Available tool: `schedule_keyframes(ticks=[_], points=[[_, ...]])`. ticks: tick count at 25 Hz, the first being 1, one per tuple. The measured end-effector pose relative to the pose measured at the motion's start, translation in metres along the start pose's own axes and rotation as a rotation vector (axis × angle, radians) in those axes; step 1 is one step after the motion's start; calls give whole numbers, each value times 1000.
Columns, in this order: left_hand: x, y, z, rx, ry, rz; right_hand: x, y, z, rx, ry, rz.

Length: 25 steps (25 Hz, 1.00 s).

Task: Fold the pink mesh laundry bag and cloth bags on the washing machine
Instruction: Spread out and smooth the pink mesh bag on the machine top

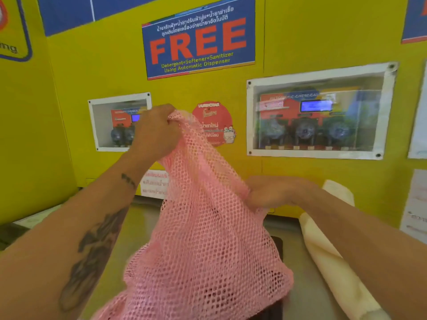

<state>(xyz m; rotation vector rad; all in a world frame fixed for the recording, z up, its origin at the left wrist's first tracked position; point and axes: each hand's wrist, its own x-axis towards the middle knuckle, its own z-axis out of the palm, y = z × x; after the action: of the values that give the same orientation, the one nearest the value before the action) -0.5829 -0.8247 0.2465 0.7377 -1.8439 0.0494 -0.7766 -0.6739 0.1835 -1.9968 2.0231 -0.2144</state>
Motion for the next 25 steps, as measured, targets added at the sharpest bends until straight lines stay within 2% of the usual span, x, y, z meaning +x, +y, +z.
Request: schedule_keyframes(ticks=[2, 4, 7, 8, 10, 12, 15, 19, 21, 23, 25], points=[[12, -29, -22, 5, 63, -44, 20, 4, -18, -172, 104, 115], [20, -61, -45, -12, 106, -75, 41, 4, -50, -260, 347, 181], [25, -113, -78, -17, 150, -106, 76, -30, -96, -195, 758, 170], [24, -131, -87, -2, 160, -105, 90, -48, -105, -158, 856, 142], [16, -167, -101, 54, 170, -100, 124, -87, -106, -148, 948, 107], [-1, -204, -111, 124, 137, -95, 165, -119, -84, -149, 926, 71], [-38, -258, -115, 191, 21, -159, 232, -144, -22, -190, 782, 1], [-90, -327, -111, 245, -238, -233, 291, -166, 49, -287, 578, -29], [-110, -350, -112, 251, -309, -273, 311, -177, 68, -311, 525, -62], [-128, -369, -114, 291, -395, -377, 332, -187, 84, -261, 484, -68], [-141, -384, -118, 341, -555, -536, 347, -195, 102, -225, 377, -41]])
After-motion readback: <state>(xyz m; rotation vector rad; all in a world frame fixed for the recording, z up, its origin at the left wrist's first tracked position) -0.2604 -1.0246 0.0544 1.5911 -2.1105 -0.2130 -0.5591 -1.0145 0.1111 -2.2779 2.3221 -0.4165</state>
